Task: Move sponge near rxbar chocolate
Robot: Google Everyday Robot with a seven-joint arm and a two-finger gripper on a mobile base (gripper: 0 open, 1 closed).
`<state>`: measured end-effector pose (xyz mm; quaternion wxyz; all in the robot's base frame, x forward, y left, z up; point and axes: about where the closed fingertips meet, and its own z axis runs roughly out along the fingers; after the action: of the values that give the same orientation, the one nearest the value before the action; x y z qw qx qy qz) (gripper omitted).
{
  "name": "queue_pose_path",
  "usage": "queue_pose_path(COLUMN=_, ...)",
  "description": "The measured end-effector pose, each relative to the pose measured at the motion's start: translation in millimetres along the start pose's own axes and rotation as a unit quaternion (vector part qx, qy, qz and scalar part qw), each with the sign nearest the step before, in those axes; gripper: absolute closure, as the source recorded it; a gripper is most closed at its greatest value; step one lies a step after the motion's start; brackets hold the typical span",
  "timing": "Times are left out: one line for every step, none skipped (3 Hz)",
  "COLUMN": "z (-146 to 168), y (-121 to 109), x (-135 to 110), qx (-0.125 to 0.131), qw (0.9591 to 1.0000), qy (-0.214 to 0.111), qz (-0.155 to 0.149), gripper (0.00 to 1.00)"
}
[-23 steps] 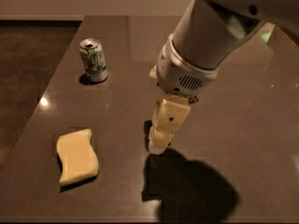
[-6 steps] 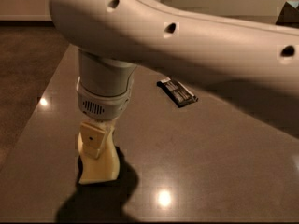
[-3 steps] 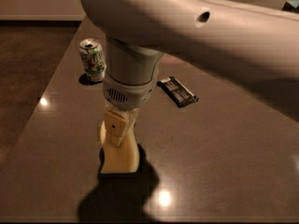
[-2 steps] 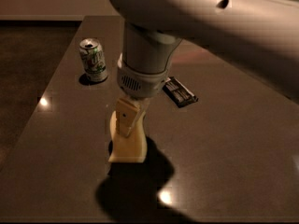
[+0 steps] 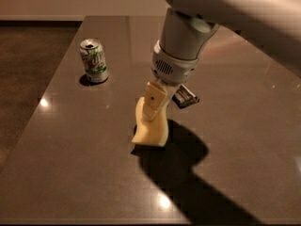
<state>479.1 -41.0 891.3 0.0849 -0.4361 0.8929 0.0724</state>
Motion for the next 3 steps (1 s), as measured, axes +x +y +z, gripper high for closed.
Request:
queue_pose_path(z=5, y=-27, x=4, qx=0.004, qw=0.9998, qy=-0.01, qz=0.019, gripper=0.83)
queue_pose_path(z=7, y=-49, x=5, qx=0.009, qw=0.999, qy=-0.023, qz=0.036, gripper=0.6)
queue_pose_path(z=6, y=-47, x=5, qx=0.009, qw=0.9991, qy=-0.023, qz=0.034, gripper=0.36)
